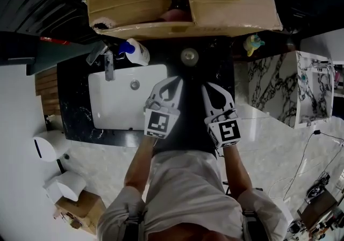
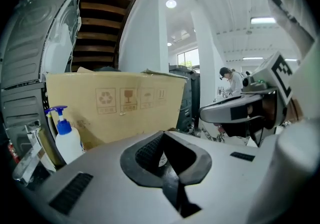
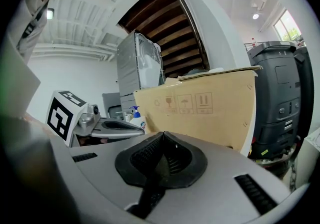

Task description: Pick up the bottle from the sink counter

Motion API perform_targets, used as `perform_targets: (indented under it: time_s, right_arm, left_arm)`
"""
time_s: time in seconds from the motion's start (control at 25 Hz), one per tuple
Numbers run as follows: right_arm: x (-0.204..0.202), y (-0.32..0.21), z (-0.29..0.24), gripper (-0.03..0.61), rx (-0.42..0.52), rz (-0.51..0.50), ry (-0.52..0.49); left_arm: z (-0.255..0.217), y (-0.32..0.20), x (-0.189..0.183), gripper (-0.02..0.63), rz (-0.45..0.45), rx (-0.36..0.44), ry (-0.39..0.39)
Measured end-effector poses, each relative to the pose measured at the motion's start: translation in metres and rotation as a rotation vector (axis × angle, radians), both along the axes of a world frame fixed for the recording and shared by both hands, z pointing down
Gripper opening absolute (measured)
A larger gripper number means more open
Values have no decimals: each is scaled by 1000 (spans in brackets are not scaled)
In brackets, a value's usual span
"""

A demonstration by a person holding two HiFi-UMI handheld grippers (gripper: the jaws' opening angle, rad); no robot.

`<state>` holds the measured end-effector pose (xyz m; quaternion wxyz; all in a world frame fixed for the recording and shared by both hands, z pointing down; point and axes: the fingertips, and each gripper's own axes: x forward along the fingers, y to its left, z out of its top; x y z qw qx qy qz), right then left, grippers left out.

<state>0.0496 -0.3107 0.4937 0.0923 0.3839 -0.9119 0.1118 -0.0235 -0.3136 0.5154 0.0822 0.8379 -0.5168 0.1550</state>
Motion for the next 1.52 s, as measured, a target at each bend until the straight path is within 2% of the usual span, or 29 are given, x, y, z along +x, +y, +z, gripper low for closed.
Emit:
perform_targets:
  time_s: [0.72,1.44,1.48,1.52]
  right_arm:
    - [-16,3,37,-2,-37,29,98]
    - [-20,-8,60,-2,-76,72,117]
    - [-21,-9,60,-2,-79,73,115]
    - [-21,-10,61,-2,-80,73,114]
  left_arm:
    - [45,-20,3,2,55,-73,50]
    - [72,-35,2,3,93,-106,55]
    - [73,-35,2,18,94,-110,53]
    - [75,-36,3,85,96,-115,51]
